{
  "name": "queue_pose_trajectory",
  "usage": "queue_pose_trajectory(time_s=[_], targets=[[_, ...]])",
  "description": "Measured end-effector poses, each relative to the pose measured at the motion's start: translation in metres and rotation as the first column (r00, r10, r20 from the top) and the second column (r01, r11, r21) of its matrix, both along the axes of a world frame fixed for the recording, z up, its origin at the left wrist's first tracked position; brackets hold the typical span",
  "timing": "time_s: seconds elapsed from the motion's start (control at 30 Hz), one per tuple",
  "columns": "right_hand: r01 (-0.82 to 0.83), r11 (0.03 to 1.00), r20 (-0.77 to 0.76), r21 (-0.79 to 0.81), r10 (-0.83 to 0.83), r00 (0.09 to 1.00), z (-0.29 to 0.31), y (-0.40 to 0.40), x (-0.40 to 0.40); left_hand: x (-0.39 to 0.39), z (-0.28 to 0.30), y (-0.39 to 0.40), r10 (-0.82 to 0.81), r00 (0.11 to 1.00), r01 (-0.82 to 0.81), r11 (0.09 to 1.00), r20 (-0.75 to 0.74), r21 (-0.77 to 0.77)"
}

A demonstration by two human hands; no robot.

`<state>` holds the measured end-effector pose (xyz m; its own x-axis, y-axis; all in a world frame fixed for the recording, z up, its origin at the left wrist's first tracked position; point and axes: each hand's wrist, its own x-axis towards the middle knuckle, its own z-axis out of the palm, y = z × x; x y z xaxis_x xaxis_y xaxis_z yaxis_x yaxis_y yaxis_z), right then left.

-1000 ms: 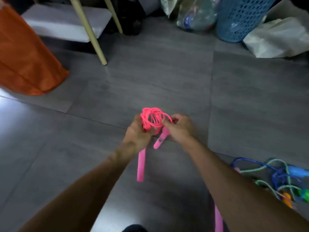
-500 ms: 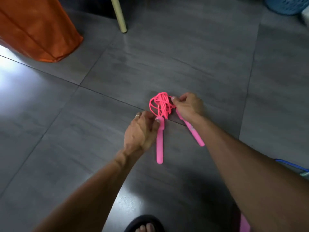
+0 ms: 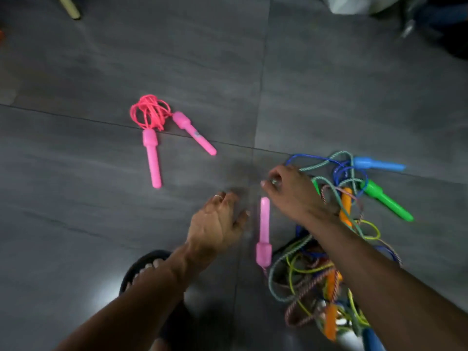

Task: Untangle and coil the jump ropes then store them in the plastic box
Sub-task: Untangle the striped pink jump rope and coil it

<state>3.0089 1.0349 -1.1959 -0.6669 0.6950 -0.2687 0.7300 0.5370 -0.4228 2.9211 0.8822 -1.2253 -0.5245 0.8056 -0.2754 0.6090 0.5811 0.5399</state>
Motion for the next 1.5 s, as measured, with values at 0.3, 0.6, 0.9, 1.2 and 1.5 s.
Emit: queue_pose_trajectory(time_s=[0.3,0.6,0.9,1.2,1.5], targets=[[0.084,0.975,-0.02,-0.208,-0.09,0.996,-0.032,-0.024,0.097,0.07,-0.024,0.031,0.031,0.957,0.023,0.983,0.288,-0.182],[0.119,0.713,-0.15,-0.691,-0.302,0.941,0.017,-0.045,0.095,0.03,0.067,0.045,0.18,0.748,-0.322,0.94,0.639,0.113],[-0.07,0.842,-0.269,-0.534,-0.091,0.959,0.157,-0.045,0.09,0.009,0.194,0.029,0.054,0.992,-0.063,0.996,0.117,0.07],[-0.222,0.877,-0.372,-0.426,0.054,0.927,0.294,-0.058,0.12,0.064,0.302,-0.015,-0.415,0.867,0.399,0.91,0.274,0.116],[-0.052,0.999,-0.195,-0.004,0.05,0.98,0.28,-0.04,0.178,0.069,0.358,-0.042,-0.246,0.844,0.038,0.914,0.477,0.404]])
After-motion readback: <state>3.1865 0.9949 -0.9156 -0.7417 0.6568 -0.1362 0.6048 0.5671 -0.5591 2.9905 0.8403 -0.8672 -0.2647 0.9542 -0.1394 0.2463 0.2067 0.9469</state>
